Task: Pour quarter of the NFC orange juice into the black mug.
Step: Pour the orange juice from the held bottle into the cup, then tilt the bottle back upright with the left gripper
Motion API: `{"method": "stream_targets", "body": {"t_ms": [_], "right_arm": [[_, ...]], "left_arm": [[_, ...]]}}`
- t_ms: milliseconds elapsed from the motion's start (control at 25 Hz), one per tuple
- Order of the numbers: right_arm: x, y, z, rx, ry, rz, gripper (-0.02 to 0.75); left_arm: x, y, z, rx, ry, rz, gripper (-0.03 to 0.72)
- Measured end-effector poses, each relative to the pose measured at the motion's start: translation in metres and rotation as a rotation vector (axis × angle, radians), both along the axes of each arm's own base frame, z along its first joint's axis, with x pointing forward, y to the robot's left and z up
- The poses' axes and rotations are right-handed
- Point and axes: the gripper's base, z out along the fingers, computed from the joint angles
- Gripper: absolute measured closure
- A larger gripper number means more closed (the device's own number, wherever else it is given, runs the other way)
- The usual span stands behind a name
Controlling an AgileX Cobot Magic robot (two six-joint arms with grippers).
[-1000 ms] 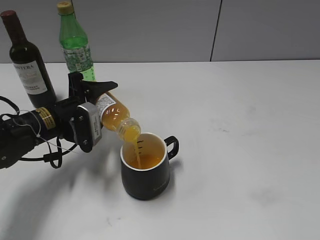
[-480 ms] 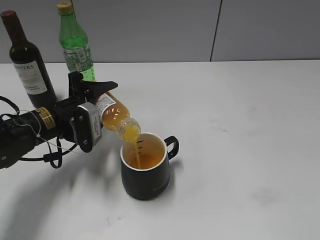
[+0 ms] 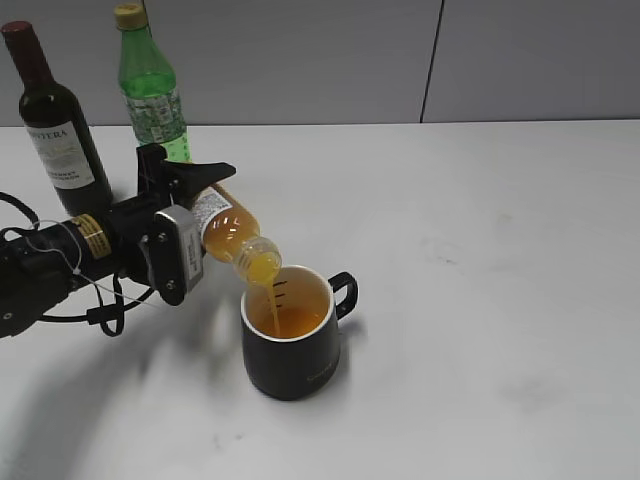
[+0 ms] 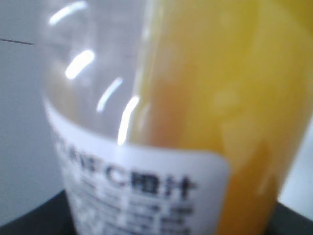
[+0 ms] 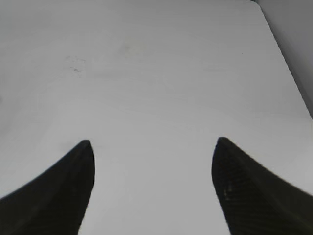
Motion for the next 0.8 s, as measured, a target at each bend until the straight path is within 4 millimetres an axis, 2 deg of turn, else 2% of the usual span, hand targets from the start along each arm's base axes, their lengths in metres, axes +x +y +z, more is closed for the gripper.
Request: {"method": "stream_targets", "body": {"t_ms": [800], "right_arm": [[0.0,0.0,0.0,0.0,0.0,0.0,0.171]], "left_arm": [[0.0,0.0,0.0,0.021,-0.018,-0.004,0.219]]}}
